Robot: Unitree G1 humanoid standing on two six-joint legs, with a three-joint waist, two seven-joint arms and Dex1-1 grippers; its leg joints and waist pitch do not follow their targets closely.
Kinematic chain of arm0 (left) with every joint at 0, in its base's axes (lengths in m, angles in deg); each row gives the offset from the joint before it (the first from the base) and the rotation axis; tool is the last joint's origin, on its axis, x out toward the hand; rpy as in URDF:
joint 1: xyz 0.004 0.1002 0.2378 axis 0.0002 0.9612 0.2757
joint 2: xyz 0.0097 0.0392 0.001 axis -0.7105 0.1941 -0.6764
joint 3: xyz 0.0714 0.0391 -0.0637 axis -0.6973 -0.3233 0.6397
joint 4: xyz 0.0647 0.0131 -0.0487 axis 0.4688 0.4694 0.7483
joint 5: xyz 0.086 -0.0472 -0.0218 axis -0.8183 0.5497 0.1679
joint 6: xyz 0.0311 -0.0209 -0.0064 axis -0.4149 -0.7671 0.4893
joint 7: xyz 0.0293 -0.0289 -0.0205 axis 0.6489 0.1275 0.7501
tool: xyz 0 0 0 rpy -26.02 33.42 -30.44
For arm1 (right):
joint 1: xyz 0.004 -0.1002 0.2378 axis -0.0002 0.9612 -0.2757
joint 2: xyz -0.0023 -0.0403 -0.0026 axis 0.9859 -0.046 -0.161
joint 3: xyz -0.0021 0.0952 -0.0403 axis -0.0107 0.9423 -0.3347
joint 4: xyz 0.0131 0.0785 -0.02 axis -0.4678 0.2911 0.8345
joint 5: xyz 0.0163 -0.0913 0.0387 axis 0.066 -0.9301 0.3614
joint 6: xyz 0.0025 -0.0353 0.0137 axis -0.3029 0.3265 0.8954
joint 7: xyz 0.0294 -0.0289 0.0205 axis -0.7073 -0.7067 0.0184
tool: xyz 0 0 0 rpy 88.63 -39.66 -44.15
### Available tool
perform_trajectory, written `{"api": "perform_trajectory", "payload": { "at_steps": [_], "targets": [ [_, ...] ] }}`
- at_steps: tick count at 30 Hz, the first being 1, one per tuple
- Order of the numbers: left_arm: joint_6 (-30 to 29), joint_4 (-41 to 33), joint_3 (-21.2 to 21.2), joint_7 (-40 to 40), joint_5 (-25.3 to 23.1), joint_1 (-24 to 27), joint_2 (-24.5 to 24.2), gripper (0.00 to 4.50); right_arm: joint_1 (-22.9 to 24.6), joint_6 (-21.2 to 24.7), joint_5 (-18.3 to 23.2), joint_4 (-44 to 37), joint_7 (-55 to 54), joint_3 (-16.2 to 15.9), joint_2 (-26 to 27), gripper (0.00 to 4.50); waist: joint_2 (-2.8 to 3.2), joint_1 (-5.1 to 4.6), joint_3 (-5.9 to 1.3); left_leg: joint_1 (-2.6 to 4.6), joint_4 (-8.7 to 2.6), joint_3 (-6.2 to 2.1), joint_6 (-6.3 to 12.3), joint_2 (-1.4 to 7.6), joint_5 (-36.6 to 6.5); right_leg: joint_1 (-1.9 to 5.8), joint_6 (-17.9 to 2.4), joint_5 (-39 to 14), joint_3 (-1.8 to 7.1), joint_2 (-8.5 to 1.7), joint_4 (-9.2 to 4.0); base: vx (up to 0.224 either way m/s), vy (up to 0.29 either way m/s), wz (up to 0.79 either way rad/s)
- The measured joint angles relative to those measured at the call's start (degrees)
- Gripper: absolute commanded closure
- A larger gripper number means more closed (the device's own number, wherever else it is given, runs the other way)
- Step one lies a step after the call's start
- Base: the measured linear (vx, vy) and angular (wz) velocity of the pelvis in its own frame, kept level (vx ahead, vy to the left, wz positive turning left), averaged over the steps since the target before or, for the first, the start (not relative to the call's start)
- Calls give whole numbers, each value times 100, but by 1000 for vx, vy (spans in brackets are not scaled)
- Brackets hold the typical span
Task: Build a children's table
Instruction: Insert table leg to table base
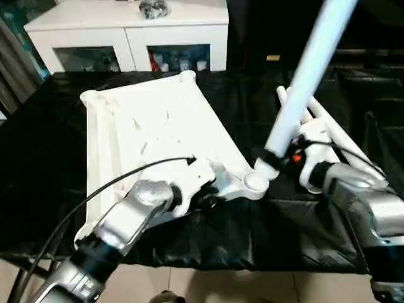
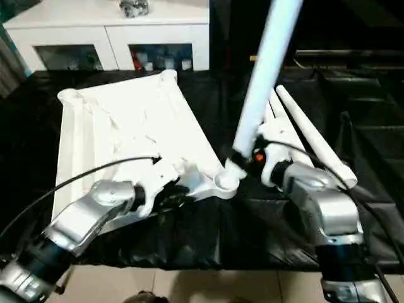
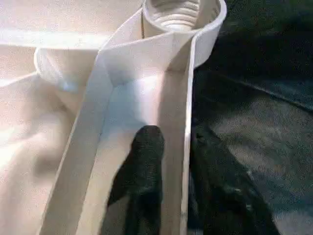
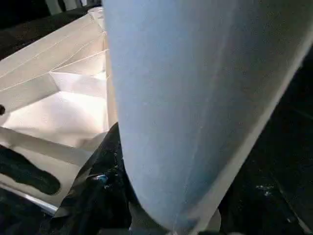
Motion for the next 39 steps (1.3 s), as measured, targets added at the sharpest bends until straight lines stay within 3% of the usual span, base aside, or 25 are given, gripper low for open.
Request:
{"api": "perform_trajectory", "payload": {
  "at_steps": [7, 12, 17, 25, 27, 33, 35, 38, 39],
  "targets": [
    [84, -32, 187, -175, 169, 101, 81, 424, -163, 18, 60, 33, 461, -235, -13, 259, -75, 13, 5, -1, 0, 3, 0, 0, 0, 0, 0, 0, 0, -1, -1, 0, 0, 0],
    [224, -32, 138, -390, 129, 99, -4, 449, -169, 12, 59, 202, 639, -383, -46, 259, -81, 20, 3, -2, 0, 6, 1, 0, 0, 0, 0, -1, 2, -1, -6, 0, 0, 0],
    [562, -26, -37, -594, -158, 44, -174, 450, -170, 11, 52, 314, 816, -395, -79, 259, -85, 16, 3, 0, -3, 7, 1, 2, 0, -1, 0, -1, 2, -1, -6, 0, 0, 0],
    [924, 196, -114, -864, -285, -58, -228, 450, -215, -66, 5, 391, 975, -508, -131, 259, -89, 90, -1, 4, -3, 7, 0, 2, 0, 3, -3, 2, 2, -1, -5, 0, 0, 0],
    [931, 275, -88, -860, -275, -76, -152, 406, -236, -71, -32, 420, 977, -506, -141, 259, -89, 117, -1, 4, -3, 7, 0, 2, 0, 4, -6, 4, 2, -1, -4, 0, 0, 0],
    [744, 415, -63, -899, -292, -119, -142, 352, -230, -72, -49, 410, 973, -504, -146, 259, -88, 147, -2, 5, -3, 8, -1, 2, 0, 4, -7, 5, 2, -1, -2, 0, 0, 0],
    [762, 479, -64, -930, -308, -156, -141, 408, -217, -65, -48, 393, 977, -495, -172, 259, -87, 148, -2, 6, -3, 8, -1, 2, 0, 4, -7, 5, 2, -1, -2, 0, 0, 0],
    [858, 626, -65, -963, -387, -232, -60, 392, -196, -56, -47, 369, 989, -487, -222, 259, -84, 147, -4, 8, -3, 8, -1, 2, 0, 6, -9, 6, 2, -3, -2, 0, 0, 0],
    [890, 691, -34, -928, -391, -260, -30, 408, -196, -53, -47, 369, 1001, -487, -232, 259, -85, 147, -4, 8, -3, 8, -1, 2, 1, 6, -13, 9, 2, -2, -2, 0, 0, 0]
  ]
}}
